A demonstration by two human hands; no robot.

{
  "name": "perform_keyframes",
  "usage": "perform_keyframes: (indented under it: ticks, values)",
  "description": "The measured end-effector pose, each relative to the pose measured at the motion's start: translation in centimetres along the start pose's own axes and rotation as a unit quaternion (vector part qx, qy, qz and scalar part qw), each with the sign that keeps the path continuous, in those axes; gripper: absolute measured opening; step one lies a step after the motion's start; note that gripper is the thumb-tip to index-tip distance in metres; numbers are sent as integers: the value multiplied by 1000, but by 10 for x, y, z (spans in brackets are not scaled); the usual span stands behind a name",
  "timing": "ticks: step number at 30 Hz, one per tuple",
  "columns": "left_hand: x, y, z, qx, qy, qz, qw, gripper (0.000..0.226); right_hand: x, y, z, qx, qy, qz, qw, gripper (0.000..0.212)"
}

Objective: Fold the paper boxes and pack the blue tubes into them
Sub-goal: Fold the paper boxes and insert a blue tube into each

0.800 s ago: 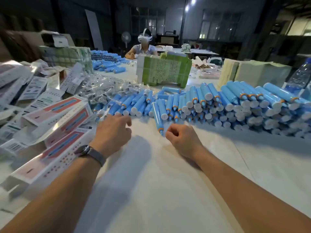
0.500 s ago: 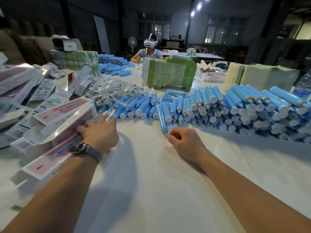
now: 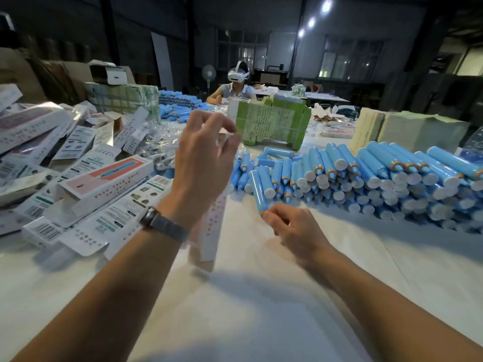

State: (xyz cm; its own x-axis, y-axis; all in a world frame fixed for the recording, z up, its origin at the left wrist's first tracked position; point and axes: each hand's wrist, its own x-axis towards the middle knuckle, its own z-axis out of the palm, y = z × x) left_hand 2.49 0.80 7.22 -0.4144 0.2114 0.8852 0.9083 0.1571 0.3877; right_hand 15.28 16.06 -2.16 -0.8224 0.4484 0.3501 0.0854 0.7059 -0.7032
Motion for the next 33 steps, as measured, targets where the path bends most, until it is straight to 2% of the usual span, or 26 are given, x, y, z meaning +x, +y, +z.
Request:
perform_keyframes:
  ticks: [2,3,5,7,9,11,13,15,17,19,20,22,24,26,27,29,30,31,32,33]
  values:
    - [14,9,6,-103,110,-18,988,9,-2,-6,-3,136,-30,14,990,16]
    - [15,9,12,-145,138,-45,979,9,-3,-7,-5,223,-52,30,973,26]
    - [5,0,30,-215,151,-143,954,9,-2,-7,-11,384,-87,51,918,42]
    - [-13,-15,46,-267,147,-280,910,17,-1,-12,-17,513,-124,61,847,47]
    - [-25,-29,54,-284,148,-389,864,21,4,-20,-22,585,-154,78,792,53]
    - [-33,-38,55,-256,132,-419,861,23,7,-23,-26,607,-171,89,771,70]
    - [-43,-40,54,-244,84,-407,876,26,9,-23,-30,604,-172,103,771,73]
    - [-52,-40,50,-197,-4,-347,917,31,10,-22,-35,590,-161,120,782,72]
    - [-57,-44,42,-59,-136,-226,963,53,15,-22,-44,594,-135,138,781,75]
    - [-56,-43,35,87,-231,-120,962,87,19,-22,-53,588,-114,156,786,79]
    - [-56,-38,33,134,-254,-82,954,96,22,-23,-57,575,-117,157,795,81]
    - [-59,-31,35,157,-264,-19,952,92,27,-25,-62,539,-146,155,815,86]
    - [-65,-26,42,118,-198,12,973,78,34,-24,-68,503,-171,141,835,93]
    - [-65,-25,45,44,-126,-41,990,61,44,-21,-69,459,-138,168,861,91]
    - [-66,-25,46,12,-113,-82,990,55,47,-21,-66,407,-104,183,889,80]
    - [-69,-27,49,-25,-97,-117,988,55,52,-20,-52,201,-63,153,966,36]
    - [-71,-27,51,-34,-90,-125,988,56,54,-18,-43,43,-76,101,991,31]
    - [-71,-27,53,-42,-83,-132,987,57,54,-13,-31,-127,-121,29,984,47]
    - [-72,-27,54,-49,-79,-136,986,57,54,-7,-21,-260,-172,-21,950,53]
    - [-72,-26,55,-56,-76,-139,986,57,53,-4,-14,-338,-199,-44,919,47]
